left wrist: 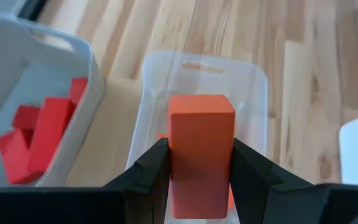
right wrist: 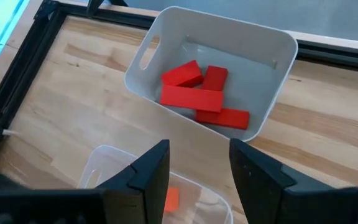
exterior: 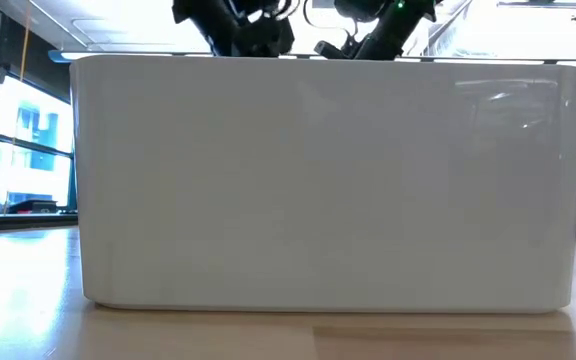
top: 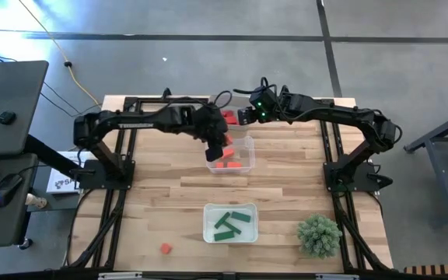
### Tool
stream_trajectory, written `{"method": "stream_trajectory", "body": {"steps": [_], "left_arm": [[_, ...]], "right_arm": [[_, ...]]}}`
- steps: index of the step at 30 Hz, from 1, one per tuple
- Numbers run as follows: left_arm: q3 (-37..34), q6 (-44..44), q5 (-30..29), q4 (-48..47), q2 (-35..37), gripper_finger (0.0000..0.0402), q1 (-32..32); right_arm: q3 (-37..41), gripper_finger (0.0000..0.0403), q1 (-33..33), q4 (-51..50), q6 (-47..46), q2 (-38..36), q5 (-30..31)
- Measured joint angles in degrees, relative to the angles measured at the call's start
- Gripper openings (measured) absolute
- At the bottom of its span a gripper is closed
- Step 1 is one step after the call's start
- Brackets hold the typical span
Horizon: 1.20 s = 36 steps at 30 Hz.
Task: Sort & place blocks by color
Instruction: Put the orange block into the transparent bin
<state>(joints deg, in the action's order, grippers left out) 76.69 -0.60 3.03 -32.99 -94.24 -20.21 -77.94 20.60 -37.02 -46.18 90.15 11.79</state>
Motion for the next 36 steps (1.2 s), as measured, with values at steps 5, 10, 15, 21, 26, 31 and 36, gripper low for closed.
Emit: {"method": "stream_trajectory", "body": {"steps": [5, 10, 15, 21, 26, 31, 36], "left_arm": [[0.0, 0.8, 0.6, 0.0, -4.0, 0.0111, 0.0], [0.0, 1.3, 0.8, 0.2, -8.4, 0.0110, 0.0], [0.0, 2.9, 0.9, 0.3, -12.1, 0.0111, -0.1], [0.0, 3.3, 0.9, 0.4, -15.5, 0.0112, -0.2], [0.0, 4.0, 0.9, 0.6, -16.9, 0.0112, -0.4], [0.0, 5.1, 0.9, 2.5, -16.9, 0.0113, -0.4], [0.0, 5.0, 0.9, 2.5, -16.9, 0.0114, -0.4]], "right_arm": [[0.0, 0.0156, 0.0, -0.1, 1.1, 0.0, 0.3], [0.0, 0.0156, 0.6, -0.1, 1.7, 0.0, 1.2], [0.0, 0.0156, 0.8, -0.3, 3.7, 0.0, 1.3], [0.0, 0.0156, 0.8, -0.4, 4.1, 0.0, 1.3], [0.0, 0.0156, 0.8, -0.5, 4.3, 0.0, 0.8], [0.0, 0.0156, 0.8, -0.5, 5.7, 0.0, -0.3], [0.0, 0.0156, 0.8, -0.5, 5.7, 0.0, -0.3]]}}
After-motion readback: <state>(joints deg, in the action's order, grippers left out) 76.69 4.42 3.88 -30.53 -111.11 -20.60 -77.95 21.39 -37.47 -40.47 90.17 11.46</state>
